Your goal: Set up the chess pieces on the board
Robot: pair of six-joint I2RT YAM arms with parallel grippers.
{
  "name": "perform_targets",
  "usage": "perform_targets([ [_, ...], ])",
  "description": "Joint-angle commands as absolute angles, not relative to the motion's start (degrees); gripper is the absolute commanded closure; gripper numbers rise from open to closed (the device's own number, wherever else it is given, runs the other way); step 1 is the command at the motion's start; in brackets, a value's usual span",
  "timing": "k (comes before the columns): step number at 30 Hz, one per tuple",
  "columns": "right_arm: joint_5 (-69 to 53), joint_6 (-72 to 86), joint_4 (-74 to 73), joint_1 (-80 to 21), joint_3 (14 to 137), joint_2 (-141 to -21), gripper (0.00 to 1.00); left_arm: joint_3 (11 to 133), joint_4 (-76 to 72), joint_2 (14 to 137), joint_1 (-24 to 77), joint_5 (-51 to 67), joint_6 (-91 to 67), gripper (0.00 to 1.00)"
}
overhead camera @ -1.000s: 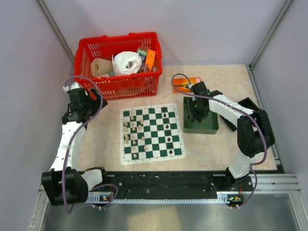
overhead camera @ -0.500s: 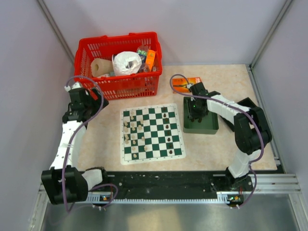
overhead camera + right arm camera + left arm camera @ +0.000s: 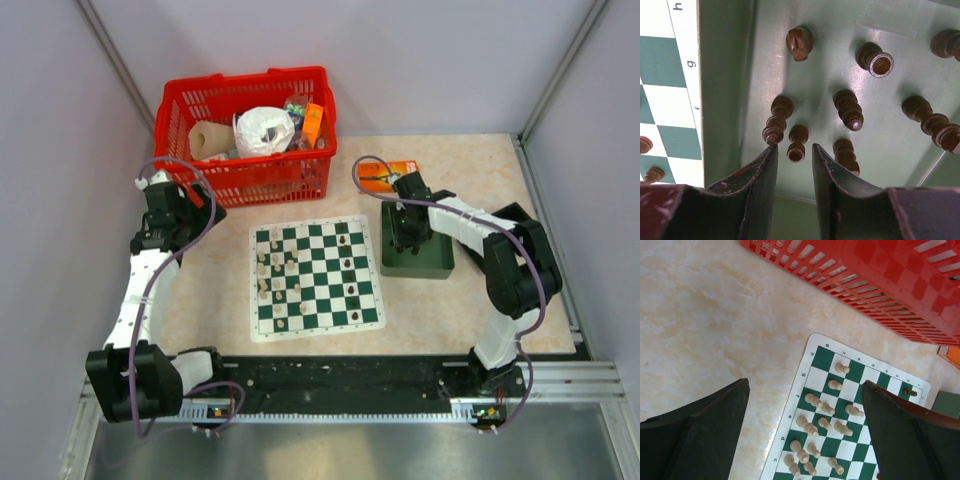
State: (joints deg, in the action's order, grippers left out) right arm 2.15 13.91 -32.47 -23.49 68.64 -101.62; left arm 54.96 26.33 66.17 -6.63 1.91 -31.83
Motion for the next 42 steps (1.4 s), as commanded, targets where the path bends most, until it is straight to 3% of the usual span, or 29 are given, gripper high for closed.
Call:
perform_targets([
  [1, 2.9, 13.4, -31.0, -23.6, 68.9, -102.7, 0.67, 56.8, 23.5, 66.2, -6.6, 2.4, -32.1, 0.01],
  [31, 3.1, 13.1, -31.0, -23.6, 69.0, -101.9, 0.81, 55.5, 22.3, 66.4, -6.7, 3.8, -32.8, 0.02],
  [42, 2.3, 14.2, -36.6, -23.7, 71.8, -94.7, 0.82, 56.6, 22.9, 66.4, -6.7, 2.7, -31.1, 0.02],
])
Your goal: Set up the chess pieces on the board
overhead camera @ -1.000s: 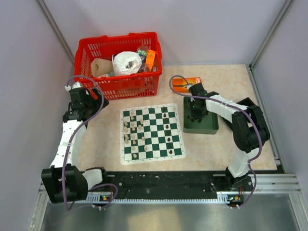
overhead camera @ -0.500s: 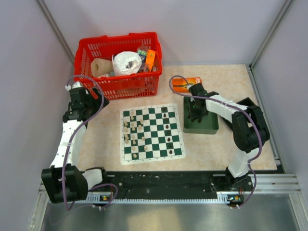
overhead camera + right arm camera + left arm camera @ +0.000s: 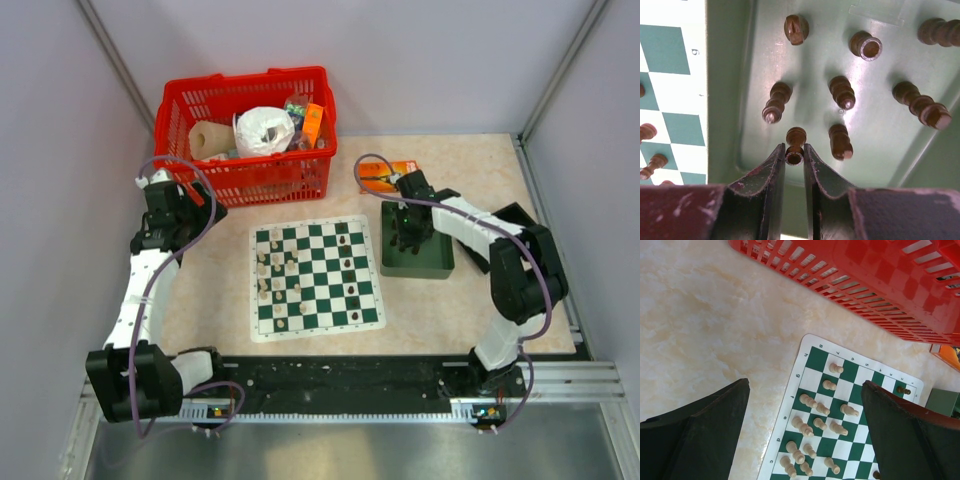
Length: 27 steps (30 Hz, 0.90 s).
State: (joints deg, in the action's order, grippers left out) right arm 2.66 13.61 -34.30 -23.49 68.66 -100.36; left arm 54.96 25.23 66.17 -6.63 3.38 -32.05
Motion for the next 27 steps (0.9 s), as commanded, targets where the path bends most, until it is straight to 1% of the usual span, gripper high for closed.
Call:
perform_targets([
  [1, 2.5, 14.3, -37.2, -23.7, 72.1, -93.9, 0.82, 56.6, 23.0, 66.4, -6.7, 2.6, -31.1, 0.02],
  [7, 3.0, 14.9, -40.5, -25.4, 75.9, -90.7, 0.81, 56.0, 23.1, 65.7, -6.7, 2.7, -30.9, 0.02],
  [10, 2.4, 15.4, -40.6, -27.1, 78.9, -91.0, 0.81, 56.1, 23.4, 65.3, -6.7, 2.6, -30.8, 0.01],
  [17, 1.3, 16.9, -36.8, -30.9, 83.6, -97.1, 0.81, 56.1, 24.8, 64.0, -6.6, 2.5, -30.2, 0.02],
  [27, 1.1, 18.9, -31.7, -32.0, 87.3, -106.6, 0.81, 55.2, 26.8, 60.9, -6.7, 0.8, -29.4, 0.02],
])
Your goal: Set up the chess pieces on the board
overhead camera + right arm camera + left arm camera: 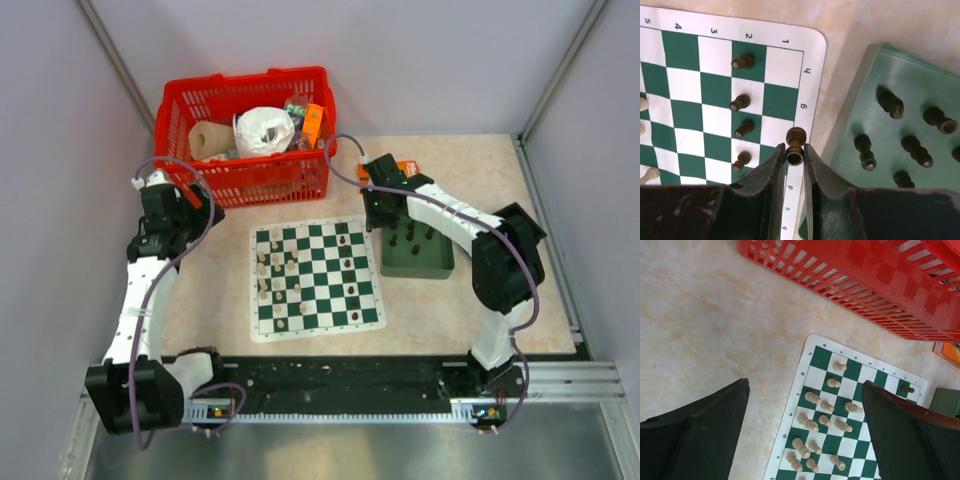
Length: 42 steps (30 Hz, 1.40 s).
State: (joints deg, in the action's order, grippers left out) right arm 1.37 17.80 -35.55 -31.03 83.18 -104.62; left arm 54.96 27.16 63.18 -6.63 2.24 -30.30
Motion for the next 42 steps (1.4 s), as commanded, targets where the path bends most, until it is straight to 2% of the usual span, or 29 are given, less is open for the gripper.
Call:
perform_targets([
  [1, 1.4, 18.7, -31.7, -32.2, 88.1, -107.4, 0.81, 55.1, 26.8, 60.9, -6.7, 0.8, -29.3, 0.01],
  [20, 4.1, 17.1, -33.1, -33.6, 96.7, -119.4, 0.81, 55.1, 28.7, 60.1, -6.7, -1.9, -28.3, 0.01],
  [42, 4.1, 16.2, -33.3, -33.8, 98.6, -123.0, 0.78, 54.5, 29.2, 59.4, -6.7, -3.0, -28.2, 0.01],
])
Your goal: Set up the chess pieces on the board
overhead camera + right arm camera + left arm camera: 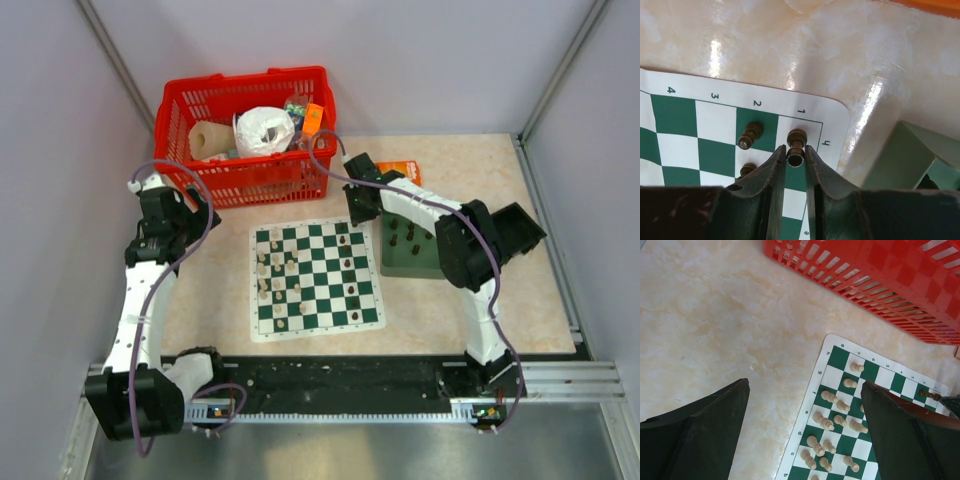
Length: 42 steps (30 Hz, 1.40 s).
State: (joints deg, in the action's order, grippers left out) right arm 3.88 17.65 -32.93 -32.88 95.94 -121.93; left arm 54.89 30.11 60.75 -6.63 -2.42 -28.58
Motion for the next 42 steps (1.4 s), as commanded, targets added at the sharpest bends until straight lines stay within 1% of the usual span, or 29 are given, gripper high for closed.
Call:
perform_targets([
  [1, 4.0, 16.3, -33.4, -33.8, 98.6, -123.0, 0.78, 54.4, 29.2, 59.5, -6.7, -3.0, -28.2, 0.01],
  [10, 3.3, 16.1, -34.5, -34.1, 99.3, -123.3, 0.77, 54.2, 28.7, 59.8, -6.7, -2.7, -28.5, 0.01],
  [13, 3.3, 16.1, -34.7, -34.1, 99.8, -123.3, 0.75, 54.3, 28.7, 60.0, -6.7, -2.4, -28.5, 0.01],
  [20, 3.8, 16.3, -35.0, -34.1, 99.8, -118.5, 0.68, 54.2, 28.3, 60.5, -6.7, -1.9, -28.5, 0.01],
  [24, 4.3, 16.3, -35.0, -34.1, 99.1, -113.7, 0.67, 54.3, 28.0, 60.6, -6.7, -1.6, -28.6, 0.01],
  [29, 6.8, 17.4, -34.6, -33.0, 94.1, -105.9, 0.64, 54.6, 27.9, 60.7, -6.7, -1.5, -28.6, 0.01],
  [35, 6.0, 19.1, -32.4, -27.6, 84.9, -98.2, 0.62, 54.7, 27.4, 61.1, -6.7, -0.7, -28.7, 0.01],
  [39, 4.5, 19.2, -32.0, -24.4, 81.0, -98.1, 0.62, 54.7, 27.1, 61.3, -6.6, -0.4, -28.9, 0.01],
  [42, 3.8, 17.9, -32.1, -23.8, 80.7, -100.0, 0.62, 54.9, 27.2, 61.3, -6.7, -0.3, -28.9, 0.01],
])
